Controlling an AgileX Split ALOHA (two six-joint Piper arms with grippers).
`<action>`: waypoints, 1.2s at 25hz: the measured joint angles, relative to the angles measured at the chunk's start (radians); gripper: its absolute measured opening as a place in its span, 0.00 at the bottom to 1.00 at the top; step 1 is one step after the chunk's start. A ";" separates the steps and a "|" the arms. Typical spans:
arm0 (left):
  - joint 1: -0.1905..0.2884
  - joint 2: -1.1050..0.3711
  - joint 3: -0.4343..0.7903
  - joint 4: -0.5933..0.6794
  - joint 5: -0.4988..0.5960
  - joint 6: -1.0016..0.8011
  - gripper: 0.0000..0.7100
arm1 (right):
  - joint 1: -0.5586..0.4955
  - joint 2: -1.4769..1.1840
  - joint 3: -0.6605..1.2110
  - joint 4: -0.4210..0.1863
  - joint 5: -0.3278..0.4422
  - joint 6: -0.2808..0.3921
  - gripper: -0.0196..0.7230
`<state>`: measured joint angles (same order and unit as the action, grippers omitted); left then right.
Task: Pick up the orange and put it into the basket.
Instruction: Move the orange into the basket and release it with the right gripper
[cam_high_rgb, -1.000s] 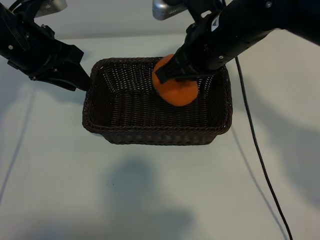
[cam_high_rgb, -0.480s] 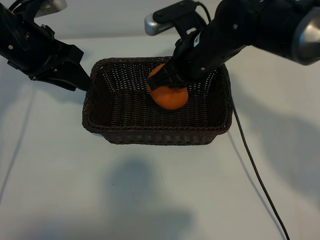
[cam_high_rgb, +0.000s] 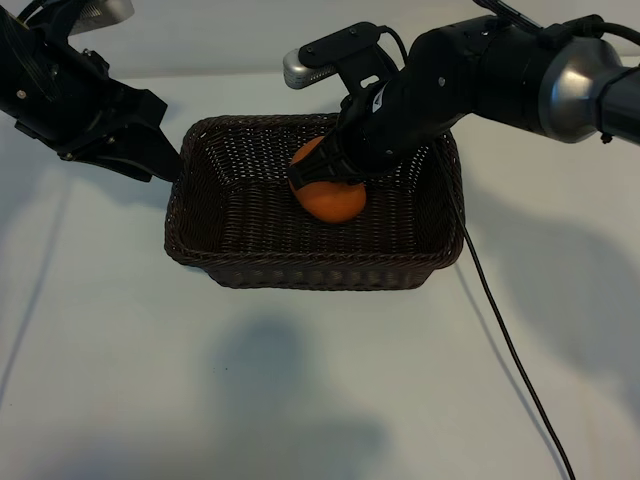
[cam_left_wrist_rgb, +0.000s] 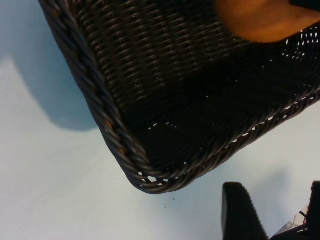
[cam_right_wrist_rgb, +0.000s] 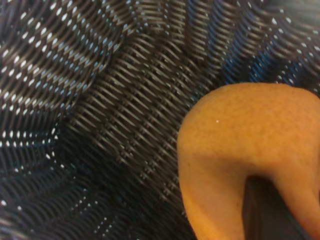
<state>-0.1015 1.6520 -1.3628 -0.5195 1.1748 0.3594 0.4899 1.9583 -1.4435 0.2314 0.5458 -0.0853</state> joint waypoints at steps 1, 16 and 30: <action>0.000 0.000 0.000 0.000 0.000 0.000 0.54 | 0.000 0.005 0.000 0.000 -0.006 -0.003 0.14; 0.000 0.000 0.000 0.000 0.000 0.000 0.54 | 0.000 0.051 0.000 -0.001 -0.021 -0.058 0.14; 0.000 0.000 0.000 0.000 0.000 0.002 0.54 | 0.000 0.051 0.000 0.000 0.057 -0.059 0.66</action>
<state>-0.1015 1.6520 -1.3628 -0.5195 1.1748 0.3617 0.4899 2.0095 -1.4435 0.2316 0.6028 -0.1440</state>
